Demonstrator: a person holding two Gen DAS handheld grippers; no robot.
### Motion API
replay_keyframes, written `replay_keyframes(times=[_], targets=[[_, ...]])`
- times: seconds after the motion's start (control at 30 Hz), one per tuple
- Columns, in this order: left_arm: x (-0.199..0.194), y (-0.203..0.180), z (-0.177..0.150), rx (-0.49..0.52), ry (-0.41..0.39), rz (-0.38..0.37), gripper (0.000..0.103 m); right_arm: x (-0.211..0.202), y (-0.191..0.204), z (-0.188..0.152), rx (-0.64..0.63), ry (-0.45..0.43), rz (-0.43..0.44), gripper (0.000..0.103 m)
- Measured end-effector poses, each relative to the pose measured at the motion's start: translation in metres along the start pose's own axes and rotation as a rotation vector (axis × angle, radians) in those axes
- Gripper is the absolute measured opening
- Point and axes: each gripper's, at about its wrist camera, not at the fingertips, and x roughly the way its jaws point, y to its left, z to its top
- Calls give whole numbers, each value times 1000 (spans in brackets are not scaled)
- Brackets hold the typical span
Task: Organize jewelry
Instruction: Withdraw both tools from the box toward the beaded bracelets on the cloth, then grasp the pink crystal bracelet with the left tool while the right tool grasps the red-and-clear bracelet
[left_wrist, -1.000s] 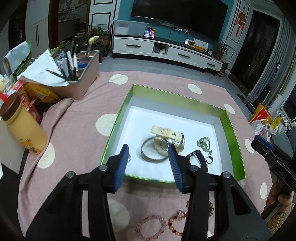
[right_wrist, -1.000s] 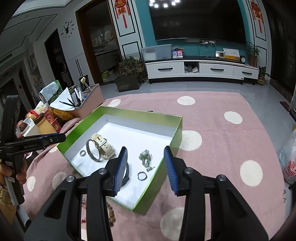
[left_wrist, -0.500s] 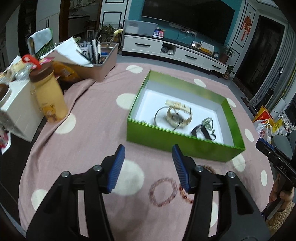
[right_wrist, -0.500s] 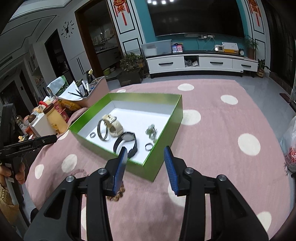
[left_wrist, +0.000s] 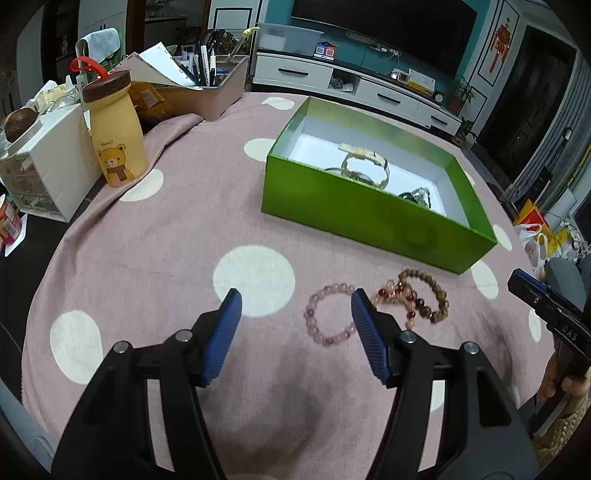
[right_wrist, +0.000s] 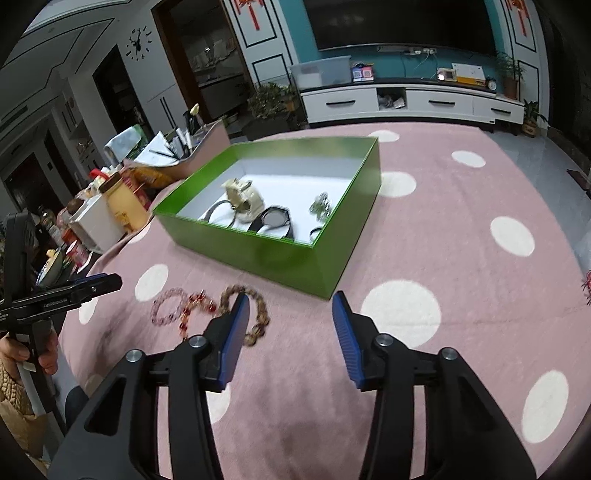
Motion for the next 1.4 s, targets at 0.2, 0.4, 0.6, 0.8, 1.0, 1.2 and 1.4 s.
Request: replay_keyframes(times=[0.2,0.4,0.6,0.8,1.0,1.2,1.4], targets=[[5,-6,-14,6,19,0,63,6,10,-13,-14,37,30,48],[14,-6,-22,0,44,1,63,14,23,-22,-38,68,62,48],[18,-7,-22,6,47,6,62,26,39,-32,-56,113,128,48],[29,-10,-20,19,54,14,58,39,51,-35,-72,147,156,48],[38,-12,-18,36,58,20,57,53,55,-34,-80,167,172,47],[47,-15,-17,53,62,28,53,67,61,-32,-90,184,179,41],[53,-16,-17,69,59,34,50,80,69,-25,-114,189,163,38]])
